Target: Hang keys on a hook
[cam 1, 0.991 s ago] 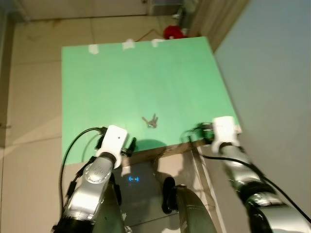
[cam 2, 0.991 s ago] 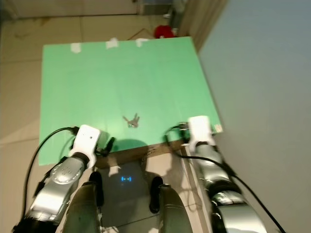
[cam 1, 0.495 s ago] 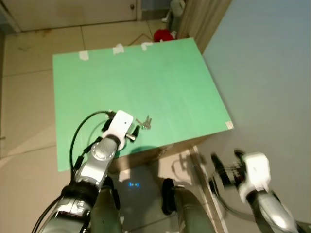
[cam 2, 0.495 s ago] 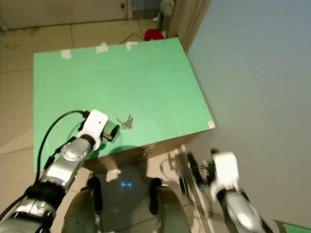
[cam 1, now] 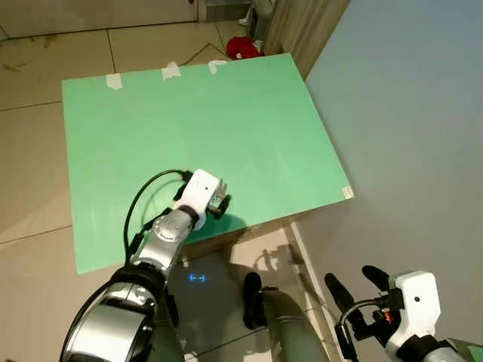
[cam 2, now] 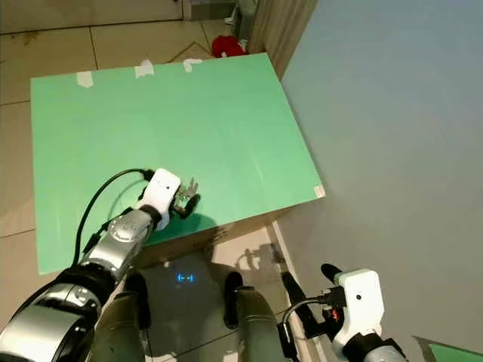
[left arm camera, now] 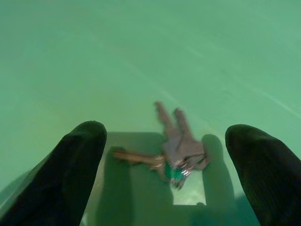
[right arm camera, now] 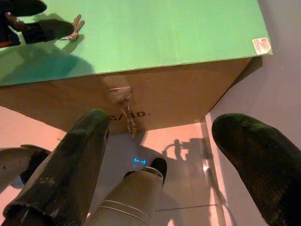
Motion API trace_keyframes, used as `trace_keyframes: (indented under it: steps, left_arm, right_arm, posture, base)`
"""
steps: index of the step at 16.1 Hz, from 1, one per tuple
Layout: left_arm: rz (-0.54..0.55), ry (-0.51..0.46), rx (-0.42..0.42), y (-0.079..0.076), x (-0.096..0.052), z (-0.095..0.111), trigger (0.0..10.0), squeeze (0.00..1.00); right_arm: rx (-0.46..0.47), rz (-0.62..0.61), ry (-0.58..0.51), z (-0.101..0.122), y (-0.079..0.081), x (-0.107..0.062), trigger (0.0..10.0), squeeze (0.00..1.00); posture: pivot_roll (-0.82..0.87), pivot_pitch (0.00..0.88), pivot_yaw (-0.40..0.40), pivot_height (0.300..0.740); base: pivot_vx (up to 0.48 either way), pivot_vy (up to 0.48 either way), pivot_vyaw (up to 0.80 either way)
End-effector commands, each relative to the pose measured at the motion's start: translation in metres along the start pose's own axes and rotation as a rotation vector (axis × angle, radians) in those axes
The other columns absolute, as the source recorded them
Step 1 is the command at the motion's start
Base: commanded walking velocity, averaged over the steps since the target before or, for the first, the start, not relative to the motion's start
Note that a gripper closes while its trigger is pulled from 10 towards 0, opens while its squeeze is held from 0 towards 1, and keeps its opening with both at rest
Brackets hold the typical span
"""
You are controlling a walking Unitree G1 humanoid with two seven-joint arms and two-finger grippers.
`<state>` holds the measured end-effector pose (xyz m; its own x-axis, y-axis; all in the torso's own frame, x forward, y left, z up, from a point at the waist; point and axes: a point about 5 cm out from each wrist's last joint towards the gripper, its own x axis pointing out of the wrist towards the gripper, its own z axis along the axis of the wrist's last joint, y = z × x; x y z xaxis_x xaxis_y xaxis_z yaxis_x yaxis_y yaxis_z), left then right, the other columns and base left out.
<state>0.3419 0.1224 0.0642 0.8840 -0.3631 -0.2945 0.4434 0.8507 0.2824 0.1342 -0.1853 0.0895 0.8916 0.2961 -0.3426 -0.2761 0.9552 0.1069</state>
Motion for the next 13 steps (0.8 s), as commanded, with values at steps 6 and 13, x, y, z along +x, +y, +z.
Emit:
trace_keyframes:
  steps: [6,13]
  left_arm:
    - [-0.072,0.029,0.025,-0.023,0.003,-0.009,10.0,0.00]
    - [-0.079,0.053,0.056,-0.030,0.003,-0.014,10.0,0.00]
  right_arm:
    - [0.039,-0.023,0.055,-0.003,0.009,-0.006,10.0,0.00]
    - [0.054,-0.043,0.072,-0.005,0.013,-0.009,10.0,0.00]
  posture:
    - [-0.36,0.407,-0.131,0.740]
    - [-0.37,0.413,-0.126,0.740]
  base:
    - [0.000,0.000,0.00]
    - [0.000,0.000,0.00]
